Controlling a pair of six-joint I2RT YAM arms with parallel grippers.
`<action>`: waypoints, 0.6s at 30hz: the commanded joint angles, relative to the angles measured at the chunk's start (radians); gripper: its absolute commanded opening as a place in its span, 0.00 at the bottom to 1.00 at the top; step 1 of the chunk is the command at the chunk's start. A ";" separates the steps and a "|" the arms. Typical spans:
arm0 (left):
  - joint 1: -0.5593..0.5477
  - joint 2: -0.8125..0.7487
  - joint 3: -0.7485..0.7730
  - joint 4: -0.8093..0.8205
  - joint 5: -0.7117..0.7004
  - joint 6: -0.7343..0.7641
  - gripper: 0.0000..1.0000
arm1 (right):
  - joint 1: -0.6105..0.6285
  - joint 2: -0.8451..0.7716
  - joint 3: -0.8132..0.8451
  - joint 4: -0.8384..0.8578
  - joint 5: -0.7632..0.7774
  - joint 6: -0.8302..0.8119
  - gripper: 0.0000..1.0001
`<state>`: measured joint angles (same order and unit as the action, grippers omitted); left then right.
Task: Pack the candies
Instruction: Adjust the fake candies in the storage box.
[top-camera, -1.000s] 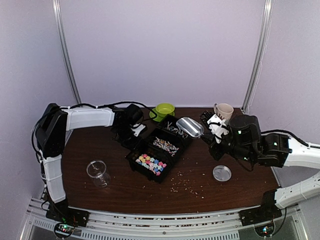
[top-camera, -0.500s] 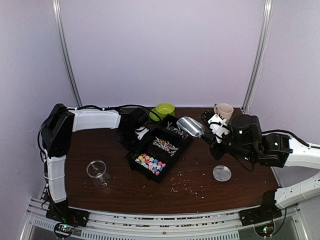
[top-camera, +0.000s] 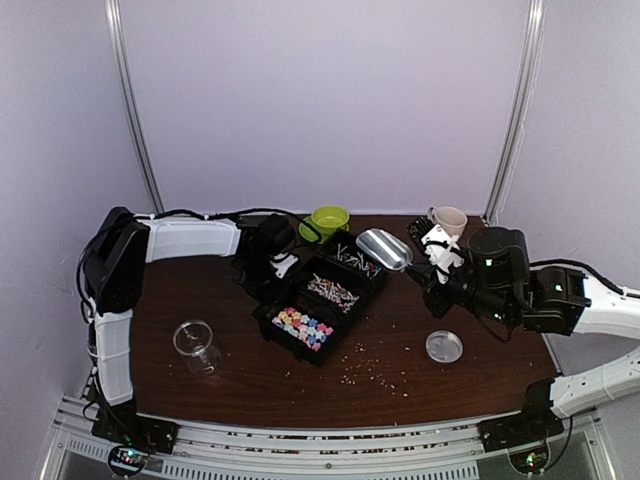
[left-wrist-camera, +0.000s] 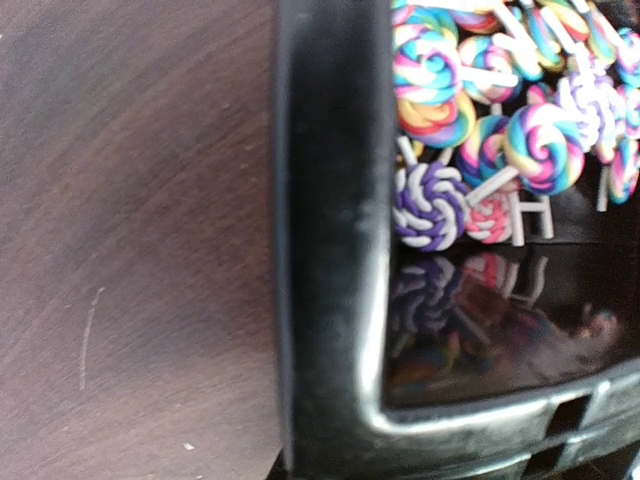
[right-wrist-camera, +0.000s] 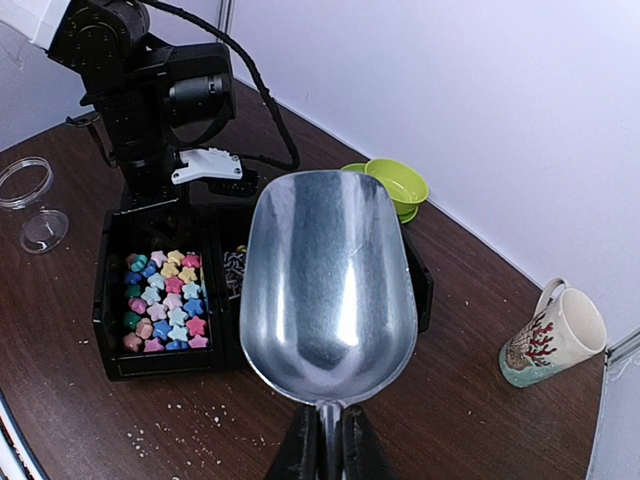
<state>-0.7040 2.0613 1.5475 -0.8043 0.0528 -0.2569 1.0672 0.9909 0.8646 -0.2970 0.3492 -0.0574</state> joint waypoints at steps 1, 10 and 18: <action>0.007 -0.039 -0.057 0.106 0.144 0.002 0.00 | 0.004 -0.026 0.003 0.010 0.009 0.001 0.00; 0.041 -0.102 -0.192 0.336 0.408 -0.041 0.00 | 0.004 -0.058 0.024 0.019 -0.048 0.025 0.00; 0.055 -0.102 -0.250 0.459 0.546 -0.091 0.00 | 0.004 -0.066 0.059 0.009 -0.071 0.024 0.00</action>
<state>-0.6533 1.9797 1.3403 -0.5724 0.4107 -0.3222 1.0672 0.9424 0.8757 -0.2993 0.3012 -0.0460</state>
